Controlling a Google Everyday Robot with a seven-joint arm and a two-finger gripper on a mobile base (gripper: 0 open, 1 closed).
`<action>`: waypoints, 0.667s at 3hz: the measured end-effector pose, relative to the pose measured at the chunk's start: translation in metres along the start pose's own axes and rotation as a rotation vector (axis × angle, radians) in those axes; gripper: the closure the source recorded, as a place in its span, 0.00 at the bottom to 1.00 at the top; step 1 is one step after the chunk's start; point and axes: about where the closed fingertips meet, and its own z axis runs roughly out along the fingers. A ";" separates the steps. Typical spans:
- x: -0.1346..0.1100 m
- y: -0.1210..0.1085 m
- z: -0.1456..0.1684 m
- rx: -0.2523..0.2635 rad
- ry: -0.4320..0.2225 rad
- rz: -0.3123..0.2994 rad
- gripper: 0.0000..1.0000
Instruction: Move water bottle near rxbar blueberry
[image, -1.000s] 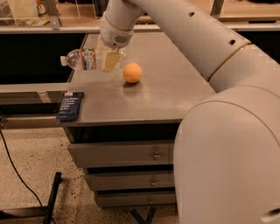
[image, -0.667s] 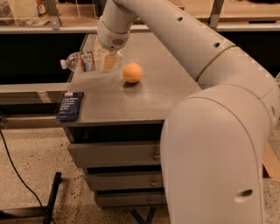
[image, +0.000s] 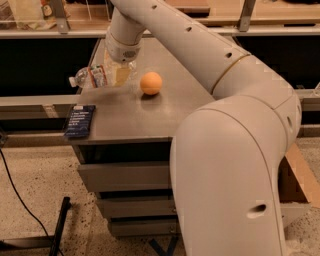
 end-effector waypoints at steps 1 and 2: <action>-0.006 0.000 0.007 -0.010 0.014 -0.039 0.83; -0.010 0.004 0.010 -0.021 0.017 -0.060 0.60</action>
Offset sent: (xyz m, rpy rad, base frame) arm -0.0137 0.0114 -0.0049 -0.0500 -0.0203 0.0740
